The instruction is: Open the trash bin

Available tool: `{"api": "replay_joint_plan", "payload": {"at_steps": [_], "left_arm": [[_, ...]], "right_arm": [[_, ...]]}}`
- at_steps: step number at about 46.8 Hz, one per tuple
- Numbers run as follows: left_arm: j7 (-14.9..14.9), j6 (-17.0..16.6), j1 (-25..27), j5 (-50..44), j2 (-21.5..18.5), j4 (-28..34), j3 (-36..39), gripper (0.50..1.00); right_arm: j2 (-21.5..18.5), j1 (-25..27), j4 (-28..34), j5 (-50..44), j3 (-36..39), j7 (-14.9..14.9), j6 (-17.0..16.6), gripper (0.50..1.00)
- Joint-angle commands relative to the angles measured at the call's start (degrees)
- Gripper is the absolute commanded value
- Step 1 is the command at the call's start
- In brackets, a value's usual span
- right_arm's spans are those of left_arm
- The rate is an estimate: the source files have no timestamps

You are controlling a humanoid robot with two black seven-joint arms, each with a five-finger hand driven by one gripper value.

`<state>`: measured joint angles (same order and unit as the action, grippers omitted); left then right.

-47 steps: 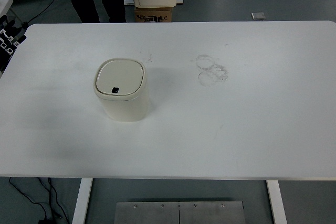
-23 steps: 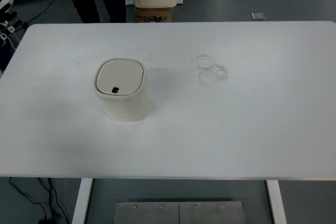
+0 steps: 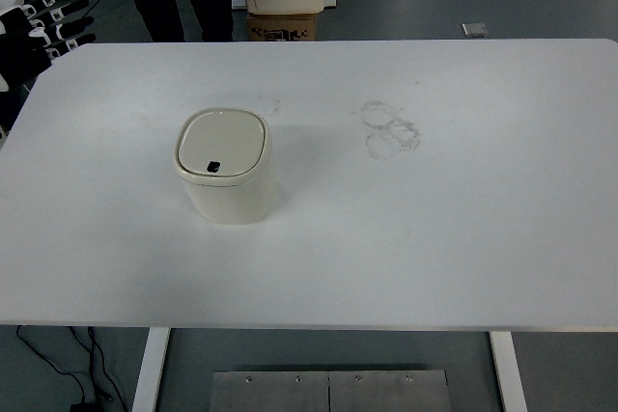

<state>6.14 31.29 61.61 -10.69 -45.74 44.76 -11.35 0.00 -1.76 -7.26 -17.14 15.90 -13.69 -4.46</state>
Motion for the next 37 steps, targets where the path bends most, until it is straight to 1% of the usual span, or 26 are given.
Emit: {"api": "replay_joint_plan", "payload": {"at_steps": [1, 5, 14, 18, 20, 24, 28, 37], "left_arm": [[0.0, 0.0, 3.3, 0.1, 0.0, 2.2, 4.8, 1.0], [0.0, 0.1, 7.5, 0.1, -0.1, 4.0, 10.8, 1.0], [0.0, 0.6, 18.7, 0.2, -0.1, 9.0, 27.5, 1.0], [0.0, 0.7, 24.0, 0.3, -0.1, 11.7, 33.2, 1.0], [0.0, 1.5, 26.0, 0.6, -0.1, 12.2, 35.6, 1.0], [0.0, 3.7, 29.3, 2.7, 0.0, 13.5, 38.5, 1.0], [0.0, 3.7, 32.1, 6.6, 0.1, 15.1, 40.0, 1.0], [-0.1, 3.7, 34.8, 15.0, 1.3, 17.0, 40.6, 1.0]], "right_arm": [[0.0, 0.0, 0.1, 0.0, 0.0, 0.0, 0.1, 0.991], [0.0, 0.0, 0.0, 0.0, 0.0, 0.0, 0.1, 0.991], [0.0, 0.0, 0.0, 0.0, 0.0, 0.0, 0.0, 0.991], [0.0, 0.0, 0.0, 0.0, 0.0, 0.0, 0.0, 0.991], [0.0, 0.0, 0.0, 0.0, 0.0, 0.0, 0.0, 0.991], [0.0, 0.0, 0.0, 0.0, 0.0, 0.0, 0.0, 0.991], [0.0, 0.0, 0.0, 0.0, 0.0, 0.0, 0.0, 0.991], [0.0, 0.0, 0.0, 0.0, 0.0, 0.0, 0.0, 0.991]]}}
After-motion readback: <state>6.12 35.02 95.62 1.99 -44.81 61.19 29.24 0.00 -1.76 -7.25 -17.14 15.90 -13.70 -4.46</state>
